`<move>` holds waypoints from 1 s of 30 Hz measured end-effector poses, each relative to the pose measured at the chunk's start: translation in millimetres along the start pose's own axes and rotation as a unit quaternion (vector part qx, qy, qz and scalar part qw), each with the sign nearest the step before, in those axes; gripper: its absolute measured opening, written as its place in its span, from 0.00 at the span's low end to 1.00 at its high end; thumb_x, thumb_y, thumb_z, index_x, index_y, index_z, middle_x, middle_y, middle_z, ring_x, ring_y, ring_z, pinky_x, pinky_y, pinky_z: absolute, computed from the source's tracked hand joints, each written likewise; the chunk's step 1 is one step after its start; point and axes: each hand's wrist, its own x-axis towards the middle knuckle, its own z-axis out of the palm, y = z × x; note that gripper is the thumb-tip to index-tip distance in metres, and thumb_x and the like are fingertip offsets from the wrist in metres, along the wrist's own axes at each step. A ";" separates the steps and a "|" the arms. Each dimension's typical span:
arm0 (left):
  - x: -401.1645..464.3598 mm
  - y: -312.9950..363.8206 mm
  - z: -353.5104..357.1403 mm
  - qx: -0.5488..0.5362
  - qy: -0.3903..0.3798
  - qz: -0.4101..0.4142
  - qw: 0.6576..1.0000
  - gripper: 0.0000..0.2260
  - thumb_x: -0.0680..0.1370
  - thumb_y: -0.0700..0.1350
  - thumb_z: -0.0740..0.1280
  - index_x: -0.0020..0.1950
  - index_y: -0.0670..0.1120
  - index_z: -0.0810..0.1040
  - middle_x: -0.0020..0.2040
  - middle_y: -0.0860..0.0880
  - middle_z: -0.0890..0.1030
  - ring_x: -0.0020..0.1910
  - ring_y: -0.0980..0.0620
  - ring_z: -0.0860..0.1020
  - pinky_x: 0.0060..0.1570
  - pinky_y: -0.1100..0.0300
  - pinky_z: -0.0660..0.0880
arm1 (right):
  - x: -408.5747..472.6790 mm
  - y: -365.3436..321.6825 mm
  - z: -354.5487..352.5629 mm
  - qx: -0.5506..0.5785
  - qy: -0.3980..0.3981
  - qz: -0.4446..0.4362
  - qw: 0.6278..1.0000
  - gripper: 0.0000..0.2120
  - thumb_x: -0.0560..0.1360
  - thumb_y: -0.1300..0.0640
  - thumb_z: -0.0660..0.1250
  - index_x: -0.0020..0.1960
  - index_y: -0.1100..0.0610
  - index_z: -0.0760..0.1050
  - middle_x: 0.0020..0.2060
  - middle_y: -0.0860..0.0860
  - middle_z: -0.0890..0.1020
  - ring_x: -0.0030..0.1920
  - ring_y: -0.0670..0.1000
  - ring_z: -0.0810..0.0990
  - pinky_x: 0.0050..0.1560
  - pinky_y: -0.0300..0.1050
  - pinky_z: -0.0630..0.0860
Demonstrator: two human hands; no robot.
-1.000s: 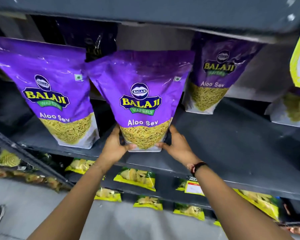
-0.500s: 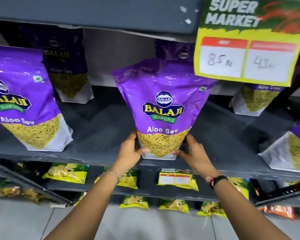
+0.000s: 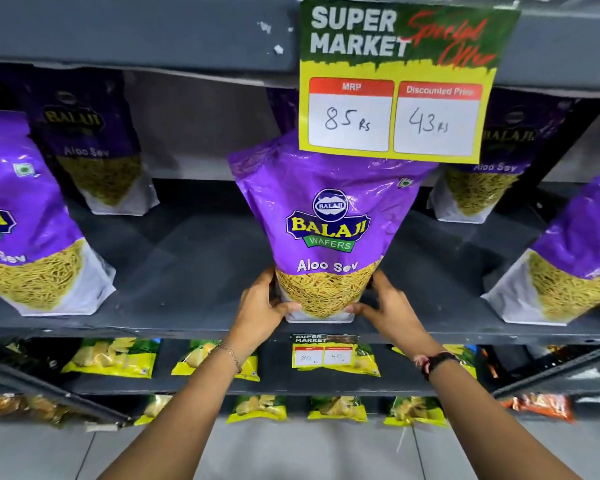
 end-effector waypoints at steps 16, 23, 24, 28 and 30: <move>-3.1 0.8 3.2 0.009 -0.018 0.010 1.000 0.25 0.68 0.34 0.70 0.62 0.43 0.66 0.58 0.42 0.77 0.56 0.48 0.75 0.55 0.59 0.72 | -5.7 -0.7 -2.8 -0.016 -0.005 0.000 1.000 0.31 0.68 0.59 0.70 0.66 0.57 0.59 0.61 0.56 0.77 0.62 0.58 0.73 0.57 0.47 0.69; -22.3 27.8 -19.5 0.102 0.123 0.112 0.981 0.29 0.71 0.40 0.67 0.69 0.42 0.59 0.70 0.40 0.66 0.69 0.44 0.64 0.66 0.59 0.60 | -30.5 -33.2 -26.6 0.045 0.180 -0.087 0.979 0.31 0.67 0.56 0.71 0.66 0.55 0.61 0.61 0.49 0.72 0.64 0.51 0.70 0.56 0.24 0.63; -28.5 38.0 -27.3 0.098 0.164 0.154 0.969 0.25 0.73 0.41 0.66 0.68 0.42 0.62 0.69 0.40 0.68 0.68 0.44 0.66 0.65 0.62 0.60 | -38.4 -44.9 -32.4 0.059 0.231 -0.119 0.964 0.25 0.68 0.54 0.70 0.62 0.53 0.64 0.57 0.49 0.73 0.60 0.50 0.73 0.53 0.22 0.65; -51.2 90.4 -63.8 0.109 0.311 0.386 0.862 0.13 0.75 0.42 0.61 0.59 0.42 0.70 0.59 0.46 0.77 0.60 0.54 0.71 0.64 0.63 0.65 | -69.5 -107.4 -63.1 0.078 0.356 -0.273 0.890 0.10 0.70 0.40 0.62 0.50 0.36 0.64 0.45 0.41 0.72 0.45 0.39 0.73 0.46 0.31 0.70; -56.9 129.4 -82.2 0.110 0.360 0.476 0.795 0.12 0.75 0.40 0.61 0.58 0.42 0.69 0.57 0.48 0.74 0.61 0.60 0.70 0.63 0.58 0.66 | -76.9 -143.8 -83.7 0.076 0.386 -0.347 0.851 0.08 0.72 0.43 0.61 0.49 0.34 0.65 0.43 0.41 0.71 0.42 0.38 0.73 0.44 0.32 0.70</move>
